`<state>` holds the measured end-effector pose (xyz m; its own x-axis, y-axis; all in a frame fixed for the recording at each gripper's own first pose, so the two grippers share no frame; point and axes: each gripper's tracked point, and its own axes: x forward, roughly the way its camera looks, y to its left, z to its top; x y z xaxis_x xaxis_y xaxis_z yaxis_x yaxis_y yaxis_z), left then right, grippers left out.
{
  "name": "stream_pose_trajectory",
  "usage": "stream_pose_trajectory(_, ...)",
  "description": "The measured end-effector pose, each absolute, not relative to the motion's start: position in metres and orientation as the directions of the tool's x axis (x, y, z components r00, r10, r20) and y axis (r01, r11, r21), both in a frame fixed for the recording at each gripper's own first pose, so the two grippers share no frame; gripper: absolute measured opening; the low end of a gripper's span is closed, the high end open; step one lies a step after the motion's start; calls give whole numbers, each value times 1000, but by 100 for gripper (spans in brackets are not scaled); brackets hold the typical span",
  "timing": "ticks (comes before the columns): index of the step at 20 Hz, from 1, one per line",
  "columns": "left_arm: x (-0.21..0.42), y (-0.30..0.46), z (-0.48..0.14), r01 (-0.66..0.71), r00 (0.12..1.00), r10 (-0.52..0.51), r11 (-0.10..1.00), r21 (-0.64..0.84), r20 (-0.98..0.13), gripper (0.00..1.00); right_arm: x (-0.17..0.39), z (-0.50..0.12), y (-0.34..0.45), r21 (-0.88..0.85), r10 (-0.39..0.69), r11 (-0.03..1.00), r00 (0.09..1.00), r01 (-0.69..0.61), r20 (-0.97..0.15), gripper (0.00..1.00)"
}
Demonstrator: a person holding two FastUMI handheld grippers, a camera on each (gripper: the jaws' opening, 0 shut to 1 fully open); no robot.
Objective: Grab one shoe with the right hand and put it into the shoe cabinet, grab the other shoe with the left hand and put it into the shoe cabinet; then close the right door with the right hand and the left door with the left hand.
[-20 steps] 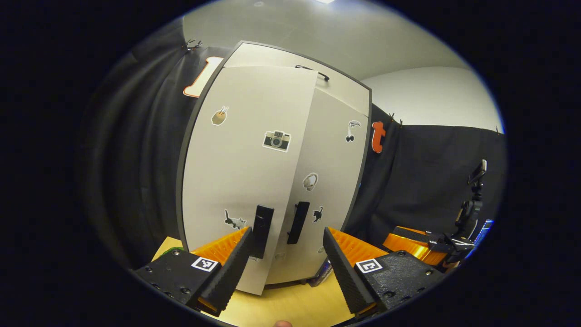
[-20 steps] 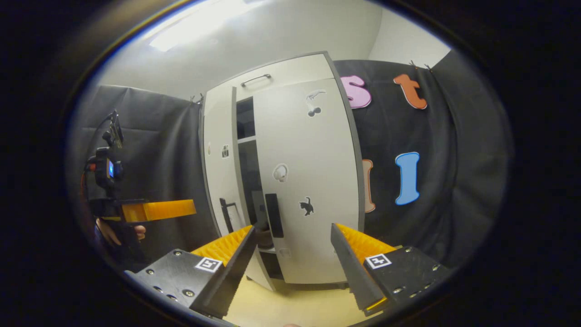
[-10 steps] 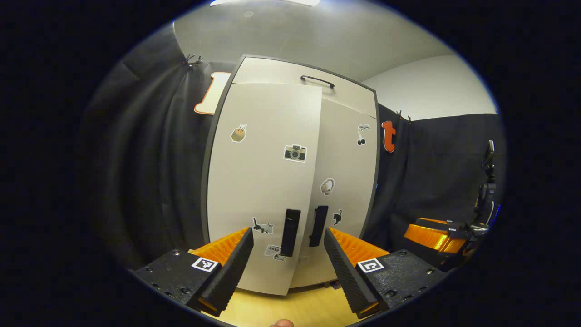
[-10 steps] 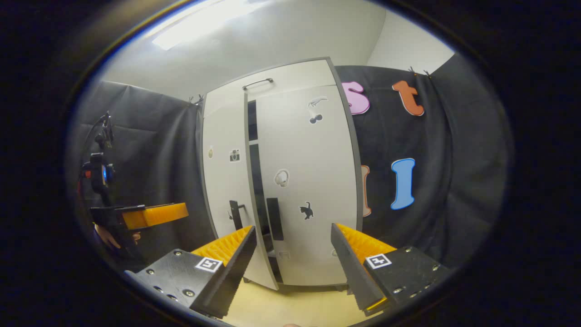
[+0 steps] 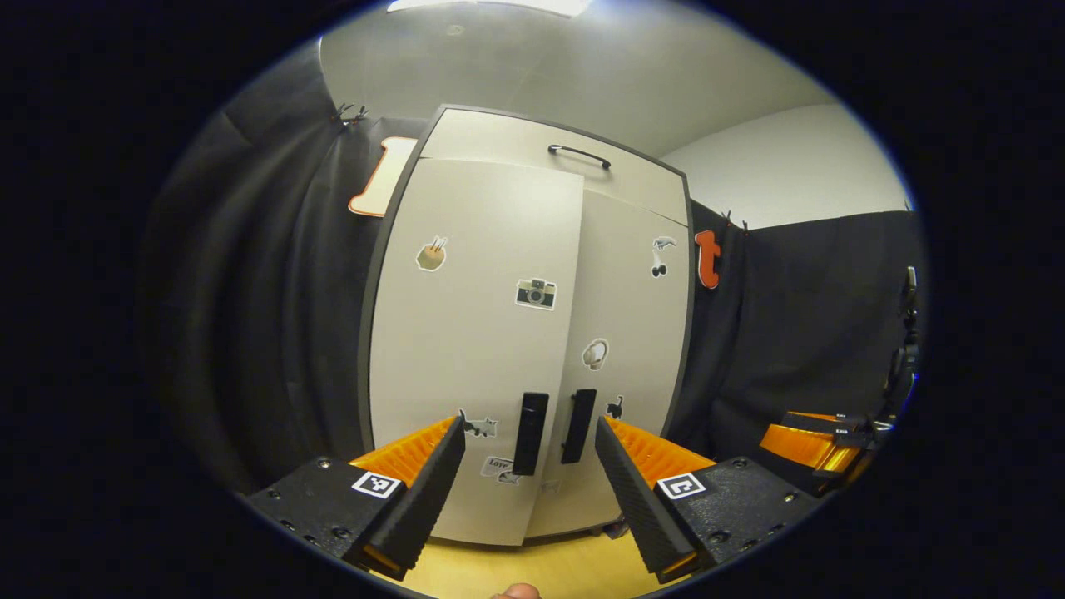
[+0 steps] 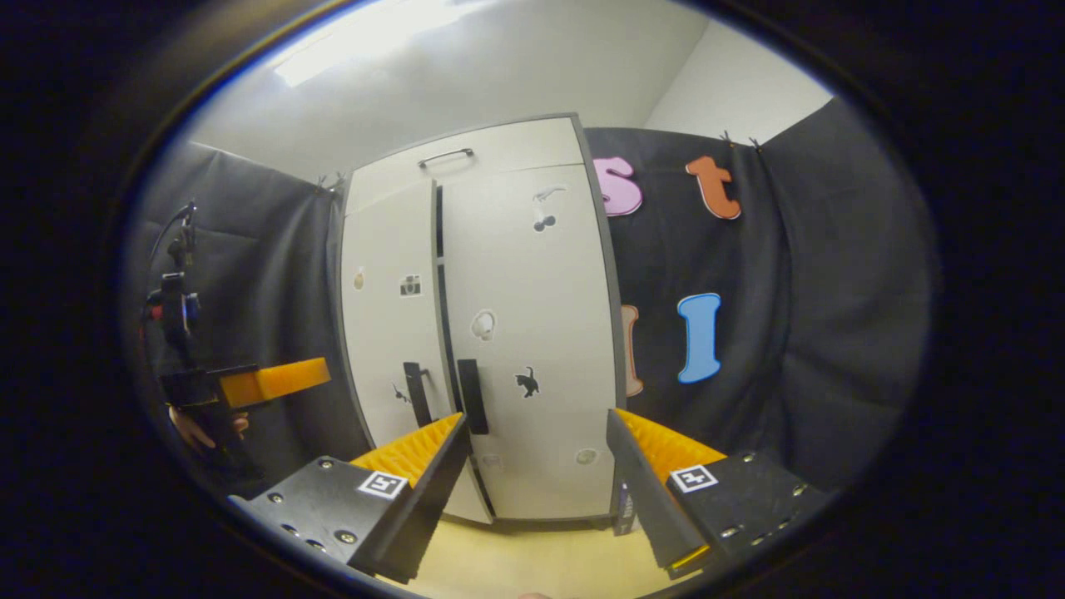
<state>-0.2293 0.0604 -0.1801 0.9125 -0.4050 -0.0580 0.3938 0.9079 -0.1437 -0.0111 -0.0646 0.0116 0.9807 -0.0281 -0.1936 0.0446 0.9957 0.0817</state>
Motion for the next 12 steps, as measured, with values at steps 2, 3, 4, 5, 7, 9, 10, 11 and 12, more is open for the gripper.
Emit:
stream_pose_trajectory(2, -226, 57, -182, 403, 908, -414, 904, -141, -61, 96, -14, 12, -72, 80, -57, 994, 980, 73, -192, 99)
stream_pose_trajectory(3, -224, 55, -183, 408, 906, -419, 902, -141, -62, 96, -16, 13, -75, 79, -67, 993, 980, 83, -189, 99)
stream_pose_trajectory(4, -222, 52, -184, 414, 902, -426, 899, -143, -64, 96, -18, 14, -78, 77, -78, 993, 979, 93, -186, 99)
stream_pose_trajectory(5, -220, 50, -185, 418, 900, -431, 896, -147, -63, 96, -21, 14, -80, 74, -87, 992, 979, 102, -185, 99)
stream_pose_trajectory(7, -218, 44, -184, 432, 894, -446, 887, -163, -56, 96, -26, 13, -85, 62, -107, 991, 977, 121, -185, 94)
stream_pose_trajectory(9, -217, 41, -185, 444, 887, -458, 878, -178, -51, 96, -30, 11, -88, 53, -123, 989, 975, 135, -188, 94)
stream_pose_trajectory(10, -217, 40, -186, 447, 885, -463, 876, -182, -52, 96, -30, 10, -88, 53, -127, 989, 973, 139, -191, 99)
stream_pose_trajectory(11, -216, 39, -187, 451, 883, -467, 874, -183, -54, 96, -30, 8, -88, 55, -130, 988, 972, 144, -193, 99)
stream_pose_trajectory(12, -216, 39, -188, 452, 882, -468, 874, -180, -57, 96, -31, 8, -88, 59, -130, 988, 972, 144, -196, 99)
